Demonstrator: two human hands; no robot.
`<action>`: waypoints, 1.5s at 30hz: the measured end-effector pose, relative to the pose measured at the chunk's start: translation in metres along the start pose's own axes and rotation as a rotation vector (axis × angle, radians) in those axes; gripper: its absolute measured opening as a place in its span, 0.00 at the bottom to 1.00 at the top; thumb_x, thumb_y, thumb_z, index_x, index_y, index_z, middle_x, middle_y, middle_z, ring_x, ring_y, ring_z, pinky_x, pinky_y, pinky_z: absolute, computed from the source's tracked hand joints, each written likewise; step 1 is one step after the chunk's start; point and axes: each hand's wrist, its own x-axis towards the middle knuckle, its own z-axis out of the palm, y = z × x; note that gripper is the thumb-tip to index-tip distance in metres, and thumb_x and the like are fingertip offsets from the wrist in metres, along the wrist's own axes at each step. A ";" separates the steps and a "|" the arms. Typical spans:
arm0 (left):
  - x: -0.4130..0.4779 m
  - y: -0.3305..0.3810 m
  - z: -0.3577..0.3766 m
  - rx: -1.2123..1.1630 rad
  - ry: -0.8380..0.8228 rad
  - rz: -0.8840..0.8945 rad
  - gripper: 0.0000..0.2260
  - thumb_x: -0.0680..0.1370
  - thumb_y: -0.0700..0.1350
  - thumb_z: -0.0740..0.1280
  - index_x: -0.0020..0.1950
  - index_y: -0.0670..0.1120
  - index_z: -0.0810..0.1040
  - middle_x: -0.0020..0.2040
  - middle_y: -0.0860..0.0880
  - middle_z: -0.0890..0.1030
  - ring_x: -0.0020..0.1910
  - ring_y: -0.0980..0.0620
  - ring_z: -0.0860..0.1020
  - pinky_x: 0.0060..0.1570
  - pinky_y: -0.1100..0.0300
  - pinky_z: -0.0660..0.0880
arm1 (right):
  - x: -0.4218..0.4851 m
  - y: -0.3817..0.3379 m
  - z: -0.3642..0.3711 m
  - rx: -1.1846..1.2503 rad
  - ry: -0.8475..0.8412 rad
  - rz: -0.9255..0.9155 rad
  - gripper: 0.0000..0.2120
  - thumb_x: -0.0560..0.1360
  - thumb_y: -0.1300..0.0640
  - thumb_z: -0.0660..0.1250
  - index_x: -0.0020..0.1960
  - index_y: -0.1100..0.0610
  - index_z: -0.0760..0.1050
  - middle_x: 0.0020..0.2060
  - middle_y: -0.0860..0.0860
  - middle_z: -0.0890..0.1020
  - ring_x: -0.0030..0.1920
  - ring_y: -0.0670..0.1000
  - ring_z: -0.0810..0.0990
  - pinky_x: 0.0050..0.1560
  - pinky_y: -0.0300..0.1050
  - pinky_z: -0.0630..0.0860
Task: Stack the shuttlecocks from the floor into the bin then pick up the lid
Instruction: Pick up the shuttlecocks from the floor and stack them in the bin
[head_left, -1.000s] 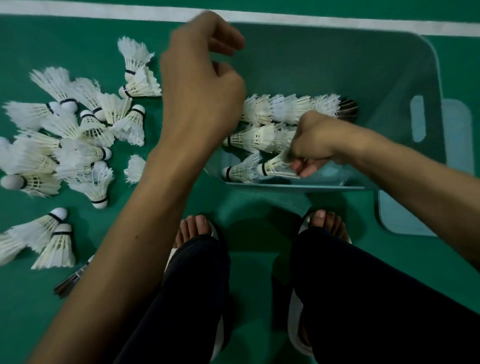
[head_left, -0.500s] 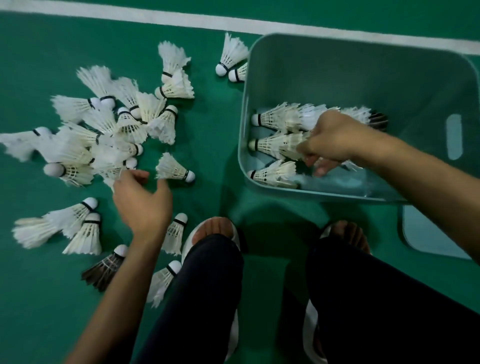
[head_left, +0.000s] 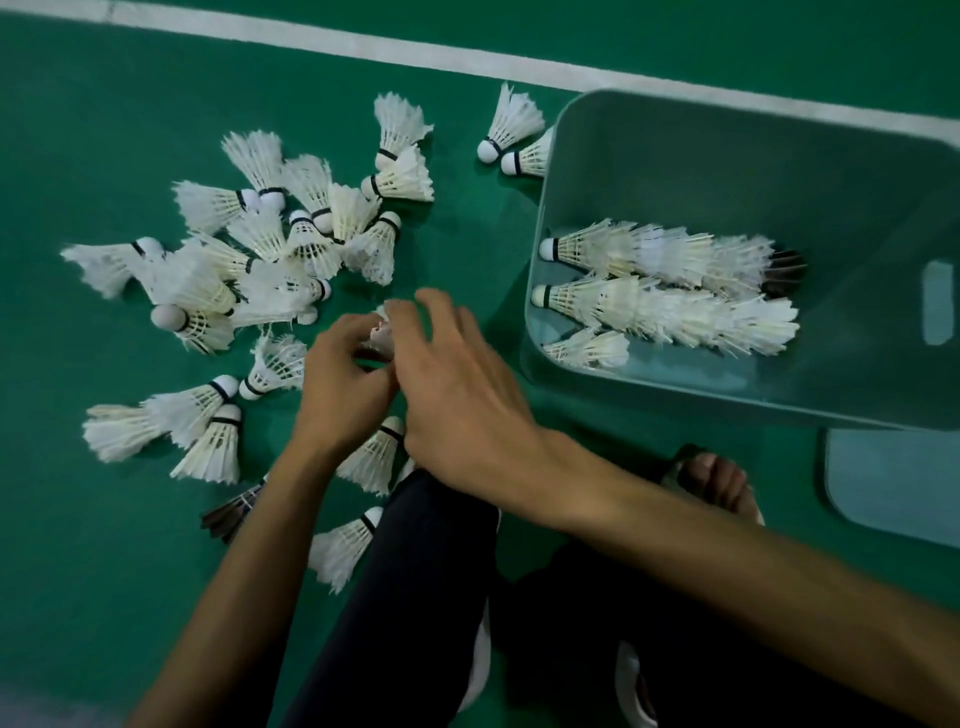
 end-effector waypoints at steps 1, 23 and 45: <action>-0.006 0.009 -0.007 -0.108 -0.098 0.033 0.05 0.68 0.46 0.68 0.40 0.56 0.81 0.39 0.46 0.80 0.39 0.56 0.78 0.40 0.62 0.75 | 0.000 0.003 0.005 -0.051 -0.006 -0.026 0.35 0.66 0.67 0.72 0.71 0.60 0.65 0.68 0.60 0.67 0.64 0.62 0.71 0.55 0.57 0.77; -0.012 0.027 -0.005 0.372 0.011 -0.226 0.13 0.75 0.55 0.70 0.51 0.46 0.81 0.43 0.43 0.83 0.42 0.42 0.81 0.43 0.52 0.75 | -0.015 0.072 -0.130 0.105 0.697 0.310 0.10 0.79 0.46 0.66 0.47 0.50 0.83 0.58 0.50 0.74 0.64 0.51 0.70 0.66 0.43 0.69; 0.100 0.010 0.054 0.601 0.381 -0.170 0.10 0.80 0.49 0.66 0.55 0.43 0.78 0.57 0.38 0.80 0.52 0.35 0.79 0.43 0.48 0.72 | -0.058 0.188 -0.126 0.058 0.193 0.791 0.15 0.71 0.56 0.75 0.34 0.66 0.77 0.29 0.59 0.76 0.32 0.57 0.75 0.33 0.46 0.70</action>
